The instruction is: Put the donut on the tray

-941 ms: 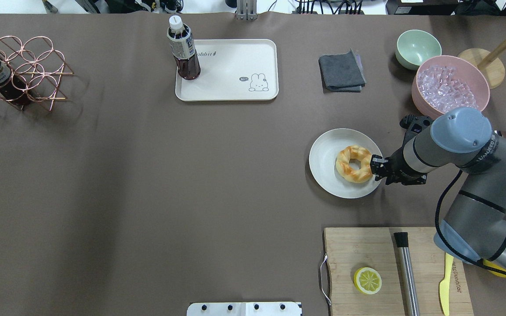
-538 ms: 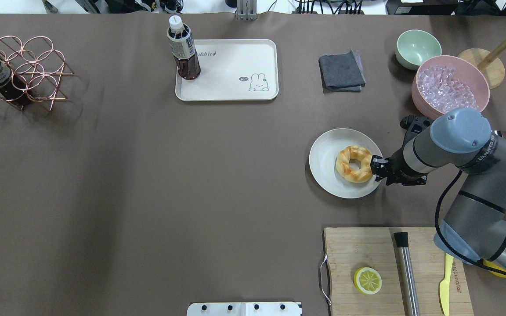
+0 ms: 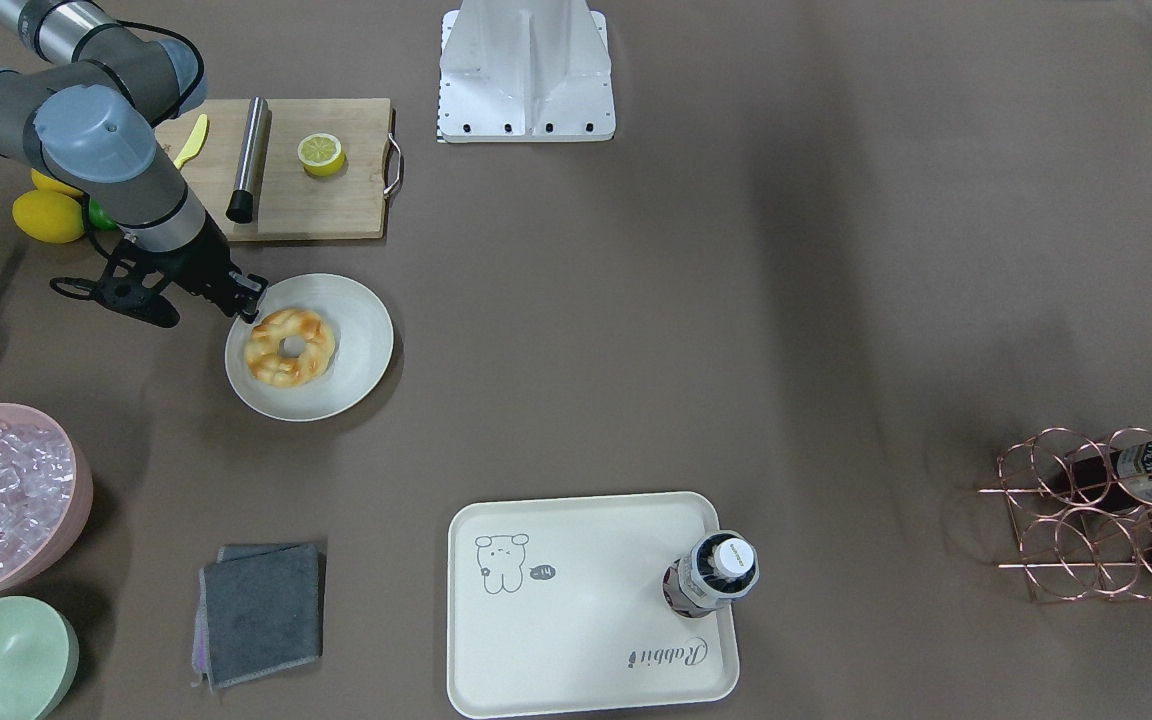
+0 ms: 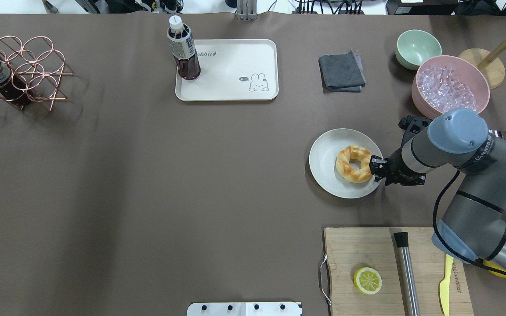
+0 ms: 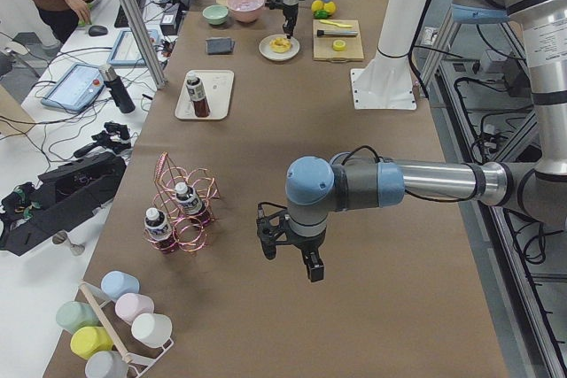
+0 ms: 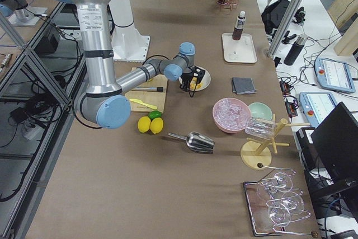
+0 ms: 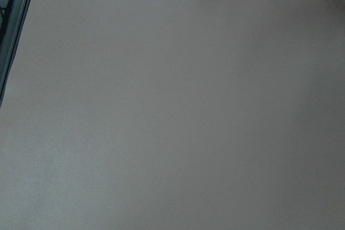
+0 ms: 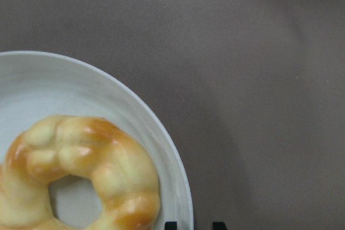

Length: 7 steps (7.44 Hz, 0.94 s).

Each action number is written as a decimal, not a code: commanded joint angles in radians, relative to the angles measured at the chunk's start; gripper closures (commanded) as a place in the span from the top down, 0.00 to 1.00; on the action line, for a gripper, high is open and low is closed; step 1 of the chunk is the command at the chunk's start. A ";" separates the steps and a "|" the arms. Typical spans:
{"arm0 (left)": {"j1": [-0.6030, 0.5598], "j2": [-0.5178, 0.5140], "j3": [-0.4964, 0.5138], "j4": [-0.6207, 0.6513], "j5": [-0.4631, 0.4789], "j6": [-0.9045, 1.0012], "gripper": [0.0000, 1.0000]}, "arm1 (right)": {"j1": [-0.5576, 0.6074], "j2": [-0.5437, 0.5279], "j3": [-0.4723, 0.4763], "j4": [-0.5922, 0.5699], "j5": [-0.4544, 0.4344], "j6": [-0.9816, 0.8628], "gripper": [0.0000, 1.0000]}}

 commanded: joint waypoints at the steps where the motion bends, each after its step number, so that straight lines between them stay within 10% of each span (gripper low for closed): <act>1: -0.002 0.000 0.001 -0.001 0.000 0.000 0.98 | -0.002 0.003 -0.005 0.000 0.000 0.000 0.27; 3: -0.002 0.000 0.001 -0.001 0.000 0.000 0.98 | -0.002 0.006 -0.005 -0.001 0.001 -0.001 0.01; 7: -0.002 0.000 -0.001 -0.001 0.000 0.000 0.98 | 0.055 0.096 0.018 -0.001 0.050 0.060 0.00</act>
